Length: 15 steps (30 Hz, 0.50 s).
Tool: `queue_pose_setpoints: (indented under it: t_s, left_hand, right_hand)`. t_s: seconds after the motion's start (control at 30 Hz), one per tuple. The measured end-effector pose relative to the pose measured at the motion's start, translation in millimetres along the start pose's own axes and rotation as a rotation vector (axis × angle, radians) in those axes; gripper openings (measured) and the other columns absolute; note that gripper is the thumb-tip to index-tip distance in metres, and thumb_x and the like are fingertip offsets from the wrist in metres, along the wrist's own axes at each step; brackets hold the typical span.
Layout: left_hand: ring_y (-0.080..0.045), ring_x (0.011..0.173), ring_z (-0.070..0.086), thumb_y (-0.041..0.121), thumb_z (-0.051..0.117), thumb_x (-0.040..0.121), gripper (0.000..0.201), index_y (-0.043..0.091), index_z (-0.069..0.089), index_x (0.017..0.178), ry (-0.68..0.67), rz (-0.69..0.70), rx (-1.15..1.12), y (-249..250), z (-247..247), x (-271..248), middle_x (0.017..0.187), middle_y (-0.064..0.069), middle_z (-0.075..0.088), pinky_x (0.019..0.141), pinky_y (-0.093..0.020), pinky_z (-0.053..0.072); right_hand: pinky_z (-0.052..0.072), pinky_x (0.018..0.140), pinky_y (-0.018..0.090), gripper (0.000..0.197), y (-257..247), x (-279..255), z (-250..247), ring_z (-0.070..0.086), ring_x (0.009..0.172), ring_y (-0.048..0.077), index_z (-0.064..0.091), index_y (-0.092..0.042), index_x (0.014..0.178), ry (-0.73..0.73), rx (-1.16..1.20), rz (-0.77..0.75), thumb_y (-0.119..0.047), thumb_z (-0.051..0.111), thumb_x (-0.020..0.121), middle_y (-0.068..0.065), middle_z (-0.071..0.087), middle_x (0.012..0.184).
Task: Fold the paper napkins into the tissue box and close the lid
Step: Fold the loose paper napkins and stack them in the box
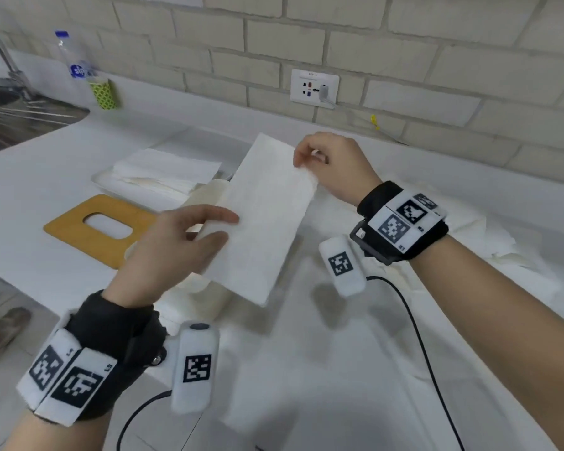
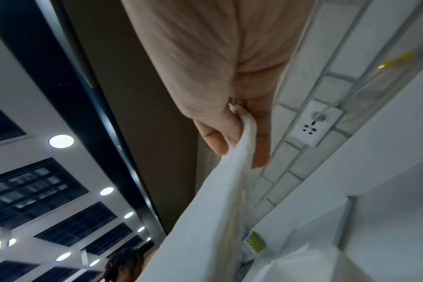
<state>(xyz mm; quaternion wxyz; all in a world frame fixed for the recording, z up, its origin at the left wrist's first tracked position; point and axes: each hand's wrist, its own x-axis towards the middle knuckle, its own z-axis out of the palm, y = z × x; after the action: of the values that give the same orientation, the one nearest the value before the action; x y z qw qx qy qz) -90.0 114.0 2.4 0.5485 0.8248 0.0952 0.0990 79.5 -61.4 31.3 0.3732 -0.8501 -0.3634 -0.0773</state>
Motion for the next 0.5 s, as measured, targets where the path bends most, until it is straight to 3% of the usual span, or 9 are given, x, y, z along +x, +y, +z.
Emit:
queue_pose_setpoints:
  t_s: [0.07,0.13,0.23,0.3,0.37,0.5]
  left_hand:
    - [-0.006,0.064,0.066,0.006,0.061,0.089,0.03,0.034,0.07,0.092,0.041,-0.042,-0.006,-3,-18,2,0.08,0.008,0.073,0.057,-0.014,0.051]
    - [-0.013,0.07,0.068,0.003,0.063,0.086,0.034,0.035,0.067,0.098,0.045,-0.091,0.018,-8,-31,7,0.087,0.001,0.073,0.066,-0.022,0.055]
    - [-0.024,0.09,0.065,0.002,0.068,0.08,0.046,0.035,0.062,0.111,0.029,-0.171,0.246,-24,-41,18,0.105,-0.004,0.067,0.087,-0.039,0.052]
    - [-0.023,0.097,0.061,0.0,0.068,0.079,0.053,0.033,0.057,0.119,-0.007,-0.204,0.358,-35,-41,23,0.12,-0.003,0.059,0.089,-0.037,0.049]
    - [-0.019,0.103,0.054,-0.001,0.067,0.079,0.057,0.028,0.054,0.126,-0.057,-0.223,0.487,-44,-39,27,0.129,-0.003,0.052,0.085,-0.029,0.044]
    - [-0.022,0.124,0.041,0.001,0.065,0.081,0.061,0.023,0.047,0.135,-0.181,-0.255,0.757,-50,-34,31,0.14,-0.002,0.042,0.087,-0.023,0.033]
  right_hand:
    - [0.031,0.069,0.0,0.026,-12,12,10,0.046,0.072,-0.002,0.069,0.0,0.09,0.017,-0.01,-0.045,0.009,0.045,0.087,0.007,0.06,0.092]
    - [0.03,0.075,-0.002,0.029,-20,22,23,0.05,0.088,0.007,0.068,0.001,0.099,0.006,-0.047,-0.086,0.01,0.042,0.089,0.012,0.062,0.104]
    - [0.029,0.089,0.009,0.036,-23,35,48,0.049,0.113,0.021,0.06,-0.002,0.116,-0.146,-0.179,-0.061,0.01,0.04,0.089,0.012,0.053,0.123]
    - [0.026,0.094,0.015,0.042,-23,40,63,0.044,0.122,0.024,0.056,-0.004,0.122,-0.254,-0.254,-0.012,0.012,0.04,0.087,0.01,0.048,0.131]
    - [0.027,0.095,0.018,0.043,-20,43,74,0.042,0.125,0.025,0.055,-0.005,0.125,-0.348,-0.306,0.042,0.011,0.04,0.088,0.011,0.045,0.135]
    - [0.036,0.096,0.025,0.039,-15,43,95,0.048,0.121,0.026,0.056,-0.006,0.125,-0.558,-0.405,0.161,0.005,0.038,0.092,0.012,0.049,0.133]
